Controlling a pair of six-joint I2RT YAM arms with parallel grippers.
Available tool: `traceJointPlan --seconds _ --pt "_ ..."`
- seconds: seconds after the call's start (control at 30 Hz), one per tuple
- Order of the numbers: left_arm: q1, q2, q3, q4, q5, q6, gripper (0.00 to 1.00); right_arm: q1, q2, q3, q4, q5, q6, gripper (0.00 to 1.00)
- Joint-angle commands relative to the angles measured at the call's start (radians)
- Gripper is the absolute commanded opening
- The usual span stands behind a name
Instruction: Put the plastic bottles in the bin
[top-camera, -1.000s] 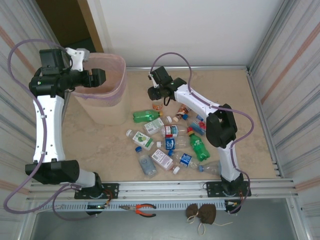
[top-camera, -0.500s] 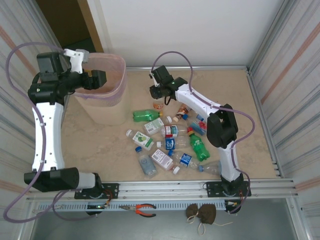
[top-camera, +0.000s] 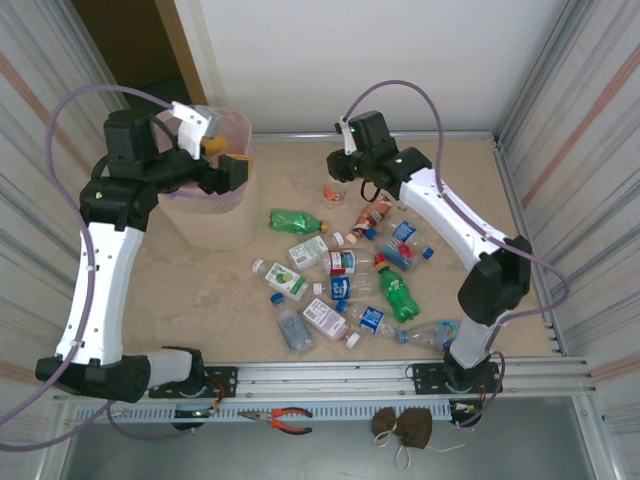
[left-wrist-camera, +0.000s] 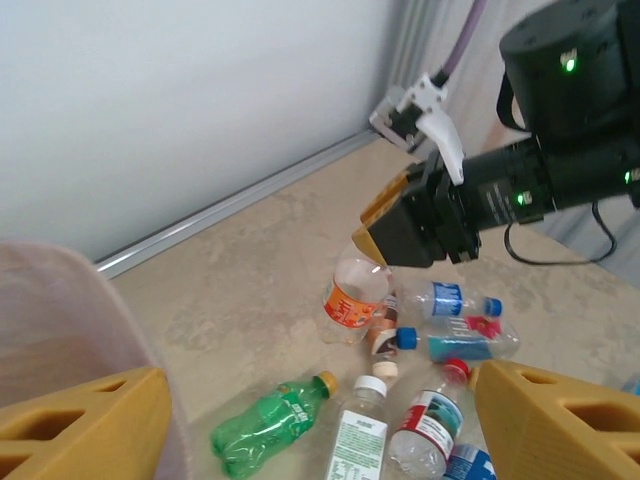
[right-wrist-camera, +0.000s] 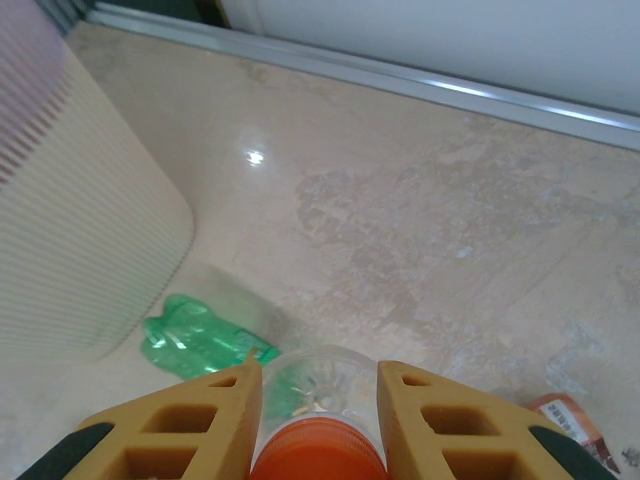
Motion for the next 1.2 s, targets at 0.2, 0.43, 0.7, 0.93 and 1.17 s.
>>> traceJointPlan --seconds 0.2,0.43,0.7,0.93,1.17 --pt "-0.108 0.027 -0.018 0.036 0.002 0.089 0.80 -0.029 -0.093 -0.042 -0.001 -0.118 0.054 0.24" --pt "-0.199 0.073 -0.015 0.036 0.000 0.142 0.80 -0.032 -0.204 -0.072 -0.011 -0.252 0.089 0.23" --pt "-0.289 0.159 -0.023 0.044 0.005 0.199 0.81 -0.032 -0.333 -0.114 -0.030 -0.364 0.139 0.24" --pt "-0.374 0.207 -0.048 0.071 0.046 0.285 0.84 -0.034 -0.383 -0.126 -0.026 -0.417 0.201 0.24" --pt "-0.398 0.222 -0.082 0.161 0.071 0.287 0.82 -0.034 -0.404 -0.135 -0.033 -0.433 0.232 0.24"
